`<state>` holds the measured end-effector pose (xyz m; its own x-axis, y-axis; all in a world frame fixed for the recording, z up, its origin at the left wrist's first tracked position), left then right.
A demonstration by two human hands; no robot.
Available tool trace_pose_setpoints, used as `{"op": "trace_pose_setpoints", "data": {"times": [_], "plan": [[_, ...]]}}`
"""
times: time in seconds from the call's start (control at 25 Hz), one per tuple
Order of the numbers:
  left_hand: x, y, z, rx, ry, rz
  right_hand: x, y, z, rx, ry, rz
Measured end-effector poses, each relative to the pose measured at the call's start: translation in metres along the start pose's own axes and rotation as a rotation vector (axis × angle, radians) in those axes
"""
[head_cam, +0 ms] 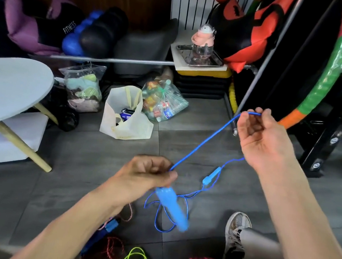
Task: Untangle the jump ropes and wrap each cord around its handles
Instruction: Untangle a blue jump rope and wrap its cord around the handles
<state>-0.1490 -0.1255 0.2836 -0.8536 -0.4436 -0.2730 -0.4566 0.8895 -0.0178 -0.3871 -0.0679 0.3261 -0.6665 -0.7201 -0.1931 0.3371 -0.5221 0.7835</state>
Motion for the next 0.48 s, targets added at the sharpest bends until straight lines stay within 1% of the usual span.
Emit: {"op": "trace_pose_setpoints", "data": {"times": [0.08,0.16,0.2,0.28,0.36,0.48], "plan": [[0.0,-0.01,-0.002,-0.065,0.014,-0.063,0.001,-0.004,0.006,0.042,-0.024,-0.005],[0.001,-0.012,-0.002,-0.118,0.031,-0.04,0.002,-0.007,0.009,0.088,-0.034,-0.015],[0.0,-0.01,-0.002,-0.082,0.027,-0.004,0.003,-0.009,0.009,0.11,-0.038,-0.024],[0.0,-0.006,0.004,-0.004,-0.03,0.02,0.005,-0.012,0.012,0.124,-0.06,-0.042],[-0.001,-0.01,0.008,0.027,-0.096,-0.036,0.007,-0.014,0.012,0.102,-0.074,-0.057],[-0.005,-0.026,0.012,0.059,-0.225,-0.152,0.007,-0.012,0.004,0.054,-0.041,-0.048]]}}
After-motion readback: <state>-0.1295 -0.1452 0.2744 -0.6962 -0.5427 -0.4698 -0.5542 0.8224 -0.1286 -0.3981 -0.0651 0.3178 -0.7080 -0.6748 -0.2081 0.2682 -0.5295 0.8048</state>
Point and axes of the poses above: each hand's wrist, its own x-axis towards the middle knuckle, its own y-axis out of the palm, z = x × y, the point moved 4 cm from there along x, towards the middle knuckle, and after that the axes turned 11 degrees about z, right-handed, at the moved point
